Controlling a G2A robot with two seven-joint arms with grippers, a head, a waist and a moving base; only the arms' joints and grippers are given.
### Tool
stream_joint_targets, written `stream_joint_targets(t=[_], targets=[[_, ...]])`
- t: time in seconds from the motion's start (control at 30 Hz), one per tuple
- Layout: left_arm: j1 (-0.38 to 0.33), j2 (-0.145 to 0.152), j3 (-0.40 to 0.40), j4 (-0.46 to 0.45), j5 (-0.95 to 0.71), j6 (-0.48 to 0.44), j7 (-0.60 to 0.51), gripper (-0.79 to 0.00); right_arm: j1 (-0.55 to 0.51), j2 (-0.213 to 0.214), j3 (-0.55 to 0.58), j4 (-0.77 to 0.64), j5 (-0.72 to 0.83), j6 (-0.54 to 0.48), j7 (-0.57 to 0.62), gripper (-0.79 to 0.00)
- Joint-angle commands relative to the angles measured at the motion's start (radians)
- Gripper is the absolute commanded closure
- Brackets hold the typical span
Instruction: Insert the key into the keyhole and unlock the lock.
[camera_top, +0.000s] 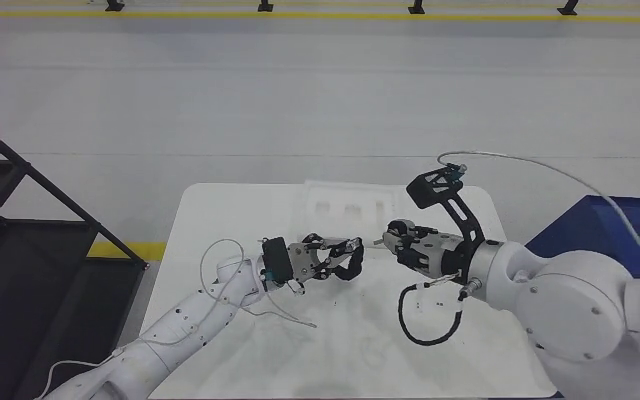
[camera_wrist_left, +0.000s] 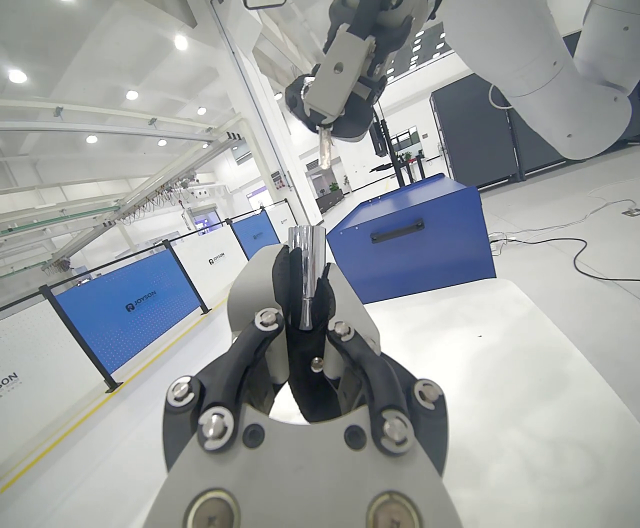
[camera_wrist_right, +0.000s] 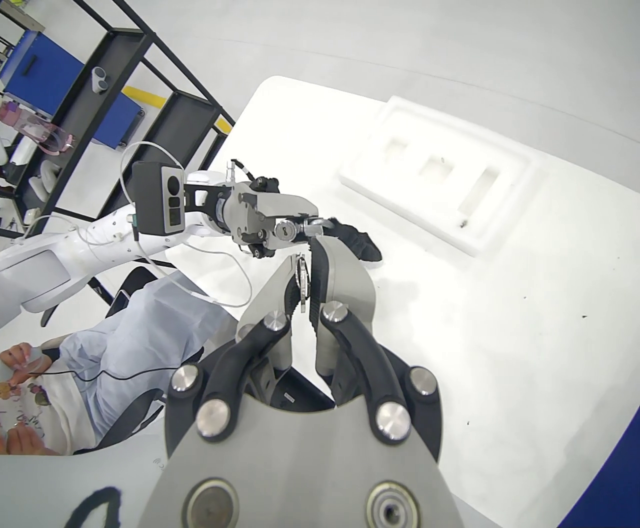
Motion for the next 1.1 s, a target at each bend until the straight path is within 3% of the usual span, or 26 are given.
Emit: stream_joint_targets(t=[0.0, 0.3, 1.07], targets=[[-0.004, -0.008, 0.005, 0.012, 0.009, 0.008, 0.016, 0.000, 0.014, 0.000, -0.026, 0.000, -0.028, 0.003, 0.006, 0.000], [-0.009, -0.036, 0.009, 0.043, 0.022, 0.025, -0.011, 0.000, 0.080, -0.006, -0.157, 0.000, -0.194, 0.017, 0.043, 0.000], [0.019, -0.063, -0.036, 0.051, 0.049, 0.008, -0.044, 0.000, 0.084, -0.013, -0.211, 0.053, -0.166, 0.068, -0.007, 0.000]])
